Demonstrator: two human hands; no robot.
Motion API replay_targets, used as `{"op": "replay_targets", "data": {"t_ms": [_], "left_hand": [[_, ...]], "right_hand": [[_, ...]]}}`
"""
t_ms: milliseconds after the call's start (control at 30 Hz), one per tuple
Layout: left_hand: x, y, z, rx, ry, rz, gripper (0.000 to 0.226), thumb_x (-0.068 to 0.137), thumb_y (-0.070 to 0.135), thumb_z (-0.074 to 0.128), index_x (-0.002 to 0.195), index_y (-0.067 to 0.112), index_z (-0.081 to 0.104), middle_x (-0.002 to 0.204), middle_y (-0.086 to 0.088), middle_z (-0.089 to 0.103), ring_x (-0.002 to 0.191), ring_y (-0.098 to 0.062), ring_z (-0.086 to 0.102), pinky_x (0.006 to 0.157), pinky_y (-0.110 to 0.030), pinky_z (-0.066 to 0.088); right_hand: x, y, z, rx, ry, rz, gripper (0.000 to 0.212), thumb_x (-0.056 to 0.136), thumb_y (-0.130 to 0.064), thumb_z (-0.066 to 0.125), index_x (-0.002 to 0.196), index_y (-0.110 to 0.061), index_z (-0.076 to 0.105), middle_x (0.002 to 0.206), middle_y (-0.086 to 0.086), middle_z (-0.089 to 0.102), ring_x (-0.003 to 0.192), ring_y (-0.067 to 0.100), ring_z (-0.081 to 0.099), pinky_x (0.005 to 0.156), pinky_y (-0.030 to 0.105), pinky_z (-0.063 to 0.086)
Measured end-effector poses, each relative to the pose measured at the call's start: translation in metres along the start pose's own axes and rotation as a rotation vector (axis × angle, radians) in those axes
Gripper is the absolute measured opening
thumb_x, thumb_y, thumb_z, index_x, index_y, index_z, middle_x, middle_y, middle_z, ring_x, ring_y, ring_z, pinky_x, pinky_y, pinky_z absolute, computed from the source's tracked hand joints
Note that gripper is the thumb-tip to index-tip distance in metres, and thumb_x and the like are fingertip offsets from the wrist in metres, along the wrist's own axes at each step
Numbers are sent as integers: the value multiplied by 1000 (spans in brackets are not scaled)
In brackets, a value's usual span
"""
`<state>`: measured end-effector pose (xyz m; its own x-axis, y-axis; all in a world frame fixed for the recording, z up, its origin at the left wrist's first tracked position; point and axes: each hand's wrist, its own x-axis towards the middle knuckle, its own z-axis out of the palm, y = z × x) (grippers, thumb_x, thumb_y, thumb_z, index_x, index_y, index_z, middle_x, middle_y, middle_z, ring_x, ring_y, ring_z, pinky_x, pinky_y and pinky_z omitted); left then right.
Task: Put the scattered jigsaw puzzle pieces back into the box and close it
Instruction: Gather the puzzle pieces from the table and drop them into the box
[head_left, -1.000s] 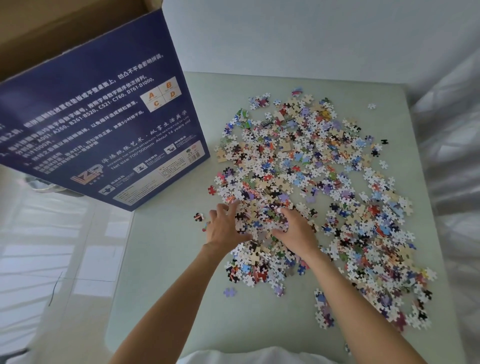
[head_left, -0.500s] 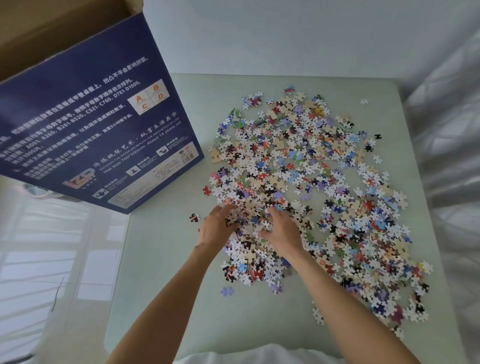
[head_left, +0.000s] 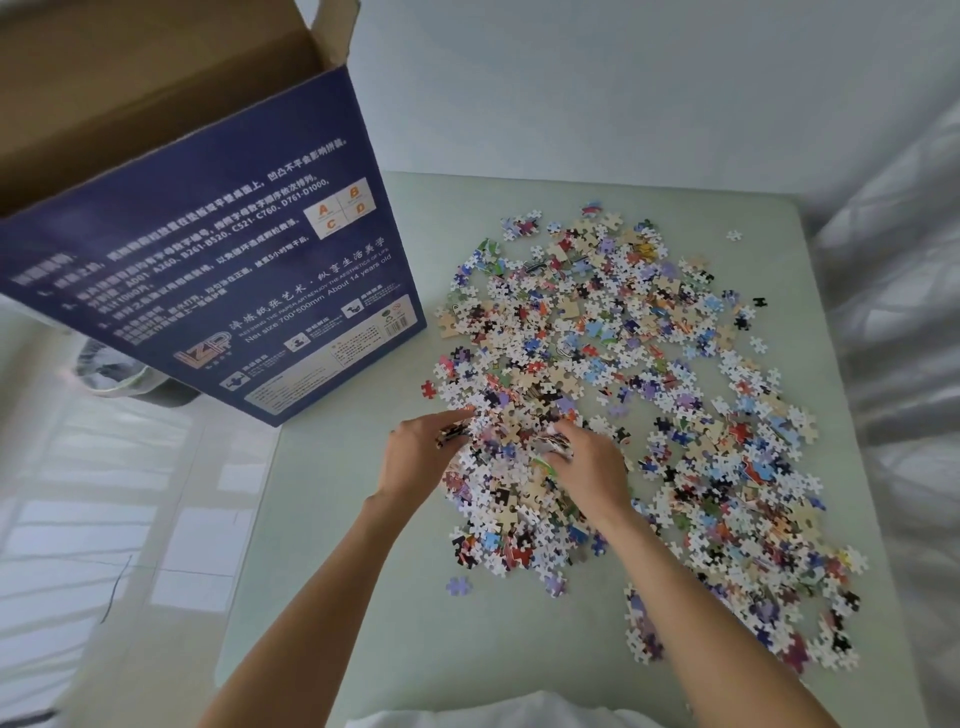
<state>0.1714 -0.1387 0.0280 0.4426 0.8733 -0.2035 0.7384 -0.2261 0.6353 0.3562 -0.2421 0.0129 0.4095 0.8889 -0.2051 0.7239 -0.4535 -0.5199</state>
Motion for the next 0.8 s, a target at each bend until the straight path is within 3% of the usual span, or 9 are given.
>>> {"op": "replay_targets", "data": {"t_ms": [133, 267, 300, 367, 400, 467, 600, 667, 800], "left_hand": [[-12, 19, -28, -5, 110, 144, 32, 81, 23, 71, 112, 30, 67, 101, 8, 71, 79, 0, 65, 78, -21, 54], [-18, 44, -81, -25, 242, 293, 31, 80, 24, 72, 110, 24, 67, 90, 9, 73, 69, 2, 63, 72, -21, 55], [-18, 50, -99, -21, 295, 325, 29, 80, 23, 72, 108, 22, 67, 88, 9, 73, 67, 3, 62, 69, -20, 55], [-14, 62, -136, -10, 410, 379, 24, 80, 22, 72, 103, 18, 68, 87, 9, 72, 64, 3, 60, 65, -15, 53], [-11, 68, -158, 5, 469, 396, 23, 81, 21, 71, 102, 17, 68, 87, 9, 71, 64, 1, 60, 63, -16, 53], [-3, 78, -199, 49, 583, 415, 22, 83, 21, 69, 104, 16, 68, 91, 8, 69, 67, -5, 61, 64, -18, 52], [19, 85, -266, 115, 740, 394, 21, 87, 24, 65, 107, 22, 67, 97, 3, 71, 73, -11, 64, 70, -25, 53], [32, 81, -284, 169, 748, 344, 21, 87, 24, 64, 107, 25, 67, 97, 2, 71, 78, -16, 65, 72, -29, 51], [51, 64, -296, 258, 627, 197, 21, 90, 23, 59, 110, 25, 65, 103, -2, 70, 90, -22, 65, 73, -31, 49]], "right_hand": [[-4, -4, -21, -20, -54, -26, 40, 83, -26, 66, 120, -11, 60, 87, 3, 70, 45, -4, 45, 49, 12, 43], [-1, -25, -55, 147, -79, -29, 44, 83, -23, 66, 124, -12, 56, 78, -2, 66, 32, 2, 38, 38, 12, 34], [2, -33, -68, 187, -82, -40, 45, 82, -23, 67, 124, -12, 56, 83, -1, 67, 38, -2, 44, 44, 11, 40], [10, -49, -95, 262, -65, -76, 50, 79, -22, 70, 126, -12, 55, 117, 8, 63, 87, 8, 65, 82, 22, 48], [15, -58, -110, 303, -41, -101, 51, 78, -20, 71, 125, -11, 55, 129, 9, 56, 111, 18, 58, 96, 28, 40], [23, -76, -136, 333, -5, -168, 51, 77, -20, 73, 124, -11, 56, 137, 8, 49, 126, 21, 46, 101, 24, 30], [44, -113, -175, 335, 53, -292, 46, 75, -21, 74, 118, -14, 60, 114, -3, 61, 90, -4, 54, 78, -1, 32], [57, -131, -189, 353, 76, -339, 41, 72, -26, 76, 110, -17, 64, 93, -12, 63, 69, -8, 51, 60, 2, 35], [84, -167, -209, 351, 123, -448, 29, 73, -24, 77, 100, -20, 65, 80, -14, 62, 62, -6, 51, 56, 5, 36]]}}
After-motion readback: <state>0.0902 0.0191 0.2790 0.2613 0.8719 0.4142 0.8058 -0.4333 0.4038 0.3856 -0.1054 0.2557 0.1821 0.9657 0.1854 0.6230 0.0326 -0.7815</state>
